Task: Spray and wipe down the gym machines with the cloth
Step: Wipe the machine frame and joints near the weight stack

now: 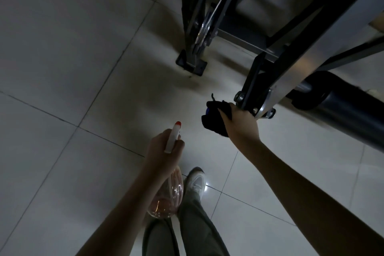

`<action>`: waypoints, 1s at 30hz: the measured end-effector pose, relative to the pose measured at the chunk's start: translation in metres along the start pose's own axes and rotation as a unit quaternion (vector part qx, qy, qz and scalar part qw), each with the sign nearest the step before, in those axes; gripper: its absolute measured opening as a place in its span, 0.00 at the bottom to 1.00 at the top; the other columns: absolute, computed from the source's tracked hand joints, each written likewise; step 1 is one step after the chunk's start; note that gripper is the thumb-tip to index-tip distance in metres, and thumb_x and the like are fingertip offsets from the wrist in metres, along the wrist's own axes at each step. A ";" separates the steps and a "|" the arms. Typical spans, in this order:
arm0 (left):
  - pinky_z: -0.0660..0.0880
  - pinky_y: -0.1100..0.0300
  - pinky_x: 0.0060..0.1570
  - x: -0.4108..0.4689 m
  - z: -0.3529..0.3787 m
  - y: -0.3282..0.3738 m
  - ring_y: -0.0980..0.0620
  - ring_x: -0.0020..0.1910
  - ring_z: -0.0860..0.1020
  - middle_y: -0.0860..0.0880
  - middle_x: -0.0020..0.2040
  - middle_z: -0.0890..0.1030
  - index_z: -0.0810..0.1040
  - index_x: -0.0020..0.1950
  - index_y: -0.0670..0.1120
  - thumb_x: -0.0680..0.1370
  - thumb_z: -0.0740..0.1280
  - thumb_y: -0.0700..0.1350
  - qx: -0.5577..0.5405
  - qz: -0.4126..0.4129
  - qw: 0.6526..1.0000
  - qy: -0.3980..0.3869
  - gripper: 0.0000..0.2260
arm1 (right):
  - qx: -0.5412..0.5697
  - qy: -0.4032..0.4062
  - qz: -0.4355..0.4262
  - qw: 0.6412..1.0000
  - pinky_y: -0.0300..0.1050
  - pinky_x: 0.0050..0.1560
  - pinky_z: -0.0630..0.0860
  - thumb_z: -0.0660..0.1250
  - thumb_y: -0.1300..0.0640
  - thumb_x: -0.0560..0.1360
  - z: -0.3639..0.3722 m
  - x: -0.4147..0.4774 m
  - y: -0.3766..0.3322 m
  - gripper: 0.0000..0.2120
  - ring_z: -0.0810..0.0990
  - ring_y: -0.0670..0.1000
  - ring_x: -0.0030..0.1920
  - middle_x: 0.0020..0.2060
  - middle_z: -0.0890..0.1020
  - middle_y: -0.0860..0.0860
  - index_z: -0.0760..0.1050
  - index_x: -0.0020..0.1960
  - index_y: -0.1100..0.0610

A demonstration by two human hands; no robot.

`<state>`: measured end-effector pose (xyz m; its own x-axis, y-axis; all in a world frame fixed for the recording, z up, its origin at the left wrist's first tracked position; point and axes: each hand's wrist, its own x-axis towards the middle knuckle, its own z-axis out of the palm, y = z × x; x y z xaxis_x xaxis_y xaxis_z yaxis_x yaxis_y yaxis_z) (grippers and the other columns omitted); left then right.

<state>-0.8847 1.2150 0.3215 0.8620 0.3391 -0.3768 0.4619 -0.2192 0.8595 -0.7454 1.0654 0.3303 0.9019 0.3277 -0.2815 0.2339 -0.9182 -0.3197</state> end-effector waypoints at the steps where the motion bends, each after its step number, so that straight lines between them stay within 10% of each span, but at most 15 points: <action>1: 0.65 0.63 0.24 -0.003 -0.005 0.004 0.53 0.24 0.65 0.52 0.27 0.68 0.74 0.48 0.35 0.75 0.59 0.45 -0.002 0.000 1.000 0.001 0.13 | 0.100 -0.018 0.072 0.992 0.44 0.38 0.74 0.56 0.48 0.80 -0.004 -0.002 -0.007 0.16 0.80 0.56 0.41 0.38 0.80 0.55 0.75 0.53 0.60; 5: 0.65 0.60 0.26 -0.020 -0.032 0.021 0.53 0.25 0.65 0.51 0.27 0.67 0.73 0.44 0.37 0.73 0.58 0.47 0.004 0.007 1.000 0.006 0.13 | 0.419 -0.095 0.328 0.841 0.53 0.56 0.76 0.62 0.45 0.77 -0.007 0.001 -0.032 0.21 0.79 0.59 0.52 0.50 0.79 0.59 0.72 0.61 0.60; 10: 0.64 0.63 0.25 -0.036 -0.077 0.048 0.54 0.25 0.65 0.50 0.29 0.69 0.69 0.39 0.43 0.78 0.61 0.42 0.028 0.014 0.999 0.030 0.08 | 0.597 -0.124 0.337 0.717 0.47 0.52 0.77 0.65 0.54 0.77 -0.034 -0.011 -0.077 0.15 0.81 0.53 0.46 0.47 0.81 0.56 0.74 0.60 0.63; 18: 0.68 0.68 0.29 -0.053 -0.164 0.132 0.55 0.30 0.68 0.50 0.35 0.71 0.71 0.44 0.41 0.75 0.63 0.38 0.073 0.091 0.992 0.049 0.01 | 0.608 -0.184 0.285 0.718 0.48 0.51 0.79 0.68 0.57 0.75 -0.120 -0.045 -0.170 0.12 0.82 0.58 0.50 0.51 0.82 0.61 0.76 0.55 0.63; 22: 0.66 0.74 0.35 -0.053 -0.209 0.176 0.50 0.43 0.75 0.45 0.46 0.75 0.72 0.61 0.37 0.74 0.64 0.34 0.161 0.152 0.974 0.048 0.16 | 0.602 -0.190 0.248 0.735 0.45 0.41 0.80 0.71 0.58 0.73 -0.161 -0.048 -0.224 0.11 0.83 0.56 0.45 0.47 0.83 0.59 0.77 0.53 0.62; 30: 0.72 0.70 0.32 -0.024 -0.282 0.231 0.48 0.31 0.81 0.41 0.36 0.80 0.67 0.57 0.40 0.65 0.58 0.46 0.278 0.269 0.922 0.029 0.21 | 0.545 -0.149 0.211 0.798 0.51 0.44 0.81 0.75 0.58 0.68 -0.215 0.000 -0.303 0.26 0.83 0.60 0.47 0.51 0.81 0.63 0.72 0.62 0.67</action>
<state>-0.8576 1.4142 0.6263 0.9924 0.0887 0.0854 0.0196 -0.7989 0.6012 -0.7377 1.2960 0.6221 0.6522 0.2288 -0.7227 -0.6684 -0.2761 -0.6906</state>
